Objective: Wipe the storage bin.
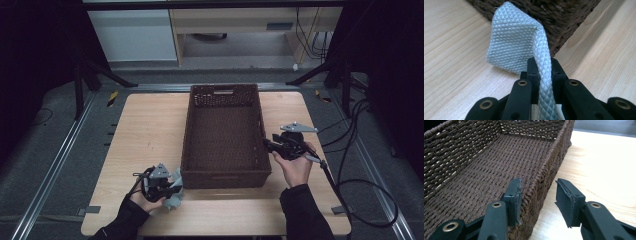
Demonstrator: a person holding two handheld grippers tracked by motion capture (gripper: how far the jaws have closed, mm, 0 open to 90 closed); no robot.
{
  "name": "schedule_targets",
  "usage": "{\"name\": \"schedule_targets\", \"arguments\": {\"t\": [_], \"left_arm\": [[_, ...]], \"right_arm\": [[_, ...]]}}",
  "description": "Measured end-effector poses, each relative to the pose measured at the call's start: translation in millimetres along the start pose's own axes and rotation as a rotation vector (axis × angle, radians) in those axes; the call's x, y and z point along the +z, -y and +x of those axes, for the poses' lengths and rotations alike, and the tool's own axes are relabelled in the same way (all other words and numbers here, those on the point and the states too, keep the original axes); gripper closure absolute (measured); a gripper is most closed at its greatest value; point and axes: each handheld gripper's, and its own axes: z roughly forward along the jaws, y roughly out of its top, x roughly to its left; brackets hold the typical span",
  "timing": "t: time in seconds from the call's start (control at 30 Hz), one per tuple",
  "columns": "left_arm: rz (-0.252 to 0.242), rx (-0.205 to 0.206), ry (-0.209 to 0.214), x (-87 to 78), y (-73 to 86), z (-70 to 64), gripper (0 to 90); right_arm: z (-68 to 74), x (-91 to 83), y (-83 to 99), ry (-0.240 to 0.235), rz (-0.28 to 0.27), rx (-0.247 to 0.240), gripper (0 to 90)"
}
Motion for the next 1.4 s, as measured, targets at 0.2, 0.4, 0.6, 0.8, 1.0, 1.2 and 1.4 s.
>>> {"name": "schedule_targets", "arguments": {"t": [0.2,0.4,0.6,0.8,1.0,1.2,1.4], "left_arm": [[-0.062,-0.032,-0.057,-20.9,-3.9,10.9,81.2],[-0.103,-0.103,-0.189,-49.7,0.3,39.5,81.2],[-0.094,-0.198,-0.299,-66.4,17.8,74.1,81.2],[-0.058,-0.258,-0.359,-74.1,35.6,98.0,81.0],[-0.042,-0.281,-0.362,-74.5,42.4,105.4,80.9],[0.008,-0.257,-0.371,-64.0,42.9,102.1,80.1],[0.018,-0.252,-0.368,-57.6,45.1,102.2,73.1]], "right_arm": [[-4.7,-8.1,-3.2,0.007,-0.025,0.015,54.5],[-11.7,-13.0,-1.7,0.032,-0.011,0.001,53.2],[-21.7,-17.1,5.1,0.055,0.013,0.006,52.2],[-33.9,-21.6,13.4,0.080,0.025,0.027,51.0],[-42.5,-21.3,21.3,0.101,0.046,0.036,50.8],[-48.6,-19.1,25.8,0.114,0.061,0.045,50.6],[-52.1,-18.2,27.8,0.119,0.064,0.051,50.5]]}}
